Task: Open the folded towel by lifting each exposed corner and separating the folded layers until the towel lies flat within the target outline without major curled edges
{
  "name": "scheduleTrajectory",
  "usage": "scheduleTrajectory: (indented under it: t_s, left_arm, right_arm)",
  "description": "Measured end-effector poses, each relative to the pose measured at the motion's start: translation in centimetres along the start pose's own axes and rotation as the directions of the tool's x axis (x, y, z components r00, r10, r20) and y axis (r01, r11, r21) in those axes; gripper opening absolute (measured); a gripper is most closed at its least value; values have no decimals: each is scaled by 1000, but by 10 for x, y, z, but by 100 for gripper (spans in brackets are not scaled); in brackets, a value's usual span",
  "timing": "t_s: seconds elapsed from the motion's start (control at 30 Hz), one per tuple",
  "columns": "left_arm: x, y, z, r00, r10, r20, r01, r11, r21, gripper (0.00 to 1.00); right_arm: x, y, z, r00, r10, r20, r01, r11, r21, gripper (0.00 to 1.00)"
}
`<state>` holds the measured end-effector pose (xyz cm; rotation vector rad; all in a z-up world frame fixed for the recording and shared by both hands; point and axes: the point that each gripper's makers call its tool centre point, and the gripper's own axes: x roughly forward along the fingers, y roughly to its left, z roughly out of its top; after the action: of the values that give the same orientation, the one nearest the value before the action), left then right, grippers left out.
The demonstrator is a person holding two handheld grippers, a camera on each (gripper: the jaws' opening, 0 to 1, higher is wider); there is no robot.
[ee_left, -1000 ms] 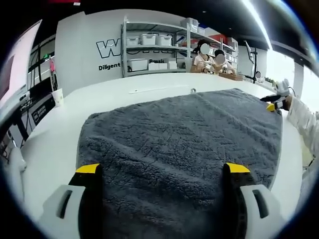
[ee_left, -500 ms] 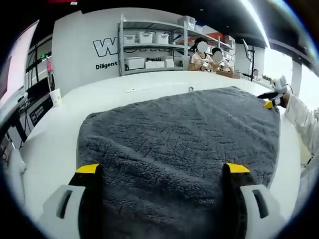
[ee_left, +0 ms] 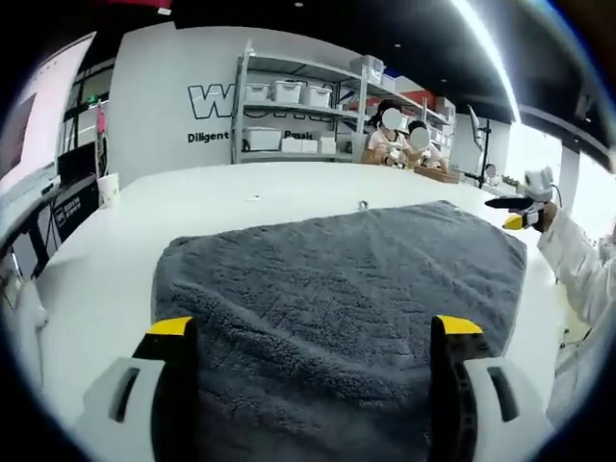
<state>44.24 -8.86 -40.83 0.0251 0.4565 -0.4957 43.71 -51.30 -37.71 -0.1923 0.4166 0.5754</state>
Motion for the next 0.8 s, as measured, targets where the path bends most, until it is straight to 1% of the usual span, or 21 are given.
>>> scheduleTrajectory:
  t_s: [0.07, 0.13, 0.17, 0.23, 0.3, 0.33, 0.37, 0.43, 0.47, 0.53, 0.57, 0.63, 0.8]
  left_arm:
    - [-4, 0, 2, 1000, 11, 0, -11, 1000, 9, 99]
    - [-6, -2, 2, 1000, 8, 2, -8, 1000, 20, 99]
    - [-6, -3, 2, 1000, 4, 0, -4, 1000, 21, 99]
    - [-7, -7, 0, 1000, -13, -5, 13, 1000, 19, 99]
    - [-7, -8, -2, 1000, -14, -8, 14, 1000, 20, 99]
    - [-7, -8, -2, 1000, -13, -9, 14, 1000, 21, 99]
    - [-8, -7, -4, 1000, -9, -12, 10, 1000, 20, 99]
    - [-8, -7, -5, 1000, -7, -11, 7, 1000, 18, 99]
    - [-8, -6, -8, 1000, -8, -17, 8, 1000, 16, 99]
    - [-8, -5, -11, 1000, -10, -21, 10, 1000, 17, 99]
    - [-7, -4, -14, 1000, -13, -24, 13, 1000, 20, 99]
    - [-7, -3, -17, 999, -16, -28, 16, 1000, 25, 99]
    - [-8, 1, -24, 999, -16, -44, 17, 1000, 19, 99]
  right_arm:
    - [6, 11, 12, 999, 28, 23, -28, 1000, -5, 99]
    - [15, 27, 26, 996, 74, 48, -73, 997, -28, 99]
    - [17, 30, 28, 995, 83, 50, -82, 996, -32, 99]
    - [26, 44, 39, 991, 120, 59, -117, 992, -47, 99]
    - [37, 60, 50, 985, 159, 67, -155, 985, -70, 99]
    - [39, 63, 52, 984, 165, 69, -160, 984, -74, 99]
    - [45, 71, 58, 980, 185, 77, -178, 980, -85, 99]
    - [52, 84, 64, 973, 218, 79, -210, 972, -102, 99]
    - [60, 97, 69, 966, 246, 79, -236, 964, -119, 99]
    - [69, 110, 72, 958, 276, 73, -264, 954, -145, 99]
    - [76, 120, 74, 951, 302, 65, -288, 943, -164, 99]
    - [87, 132, 76, 944, 324, 60, -309, 934, -179, 99]
    - [109, 161, 74, 916, 399, 32, -385, 901, -200, 99]
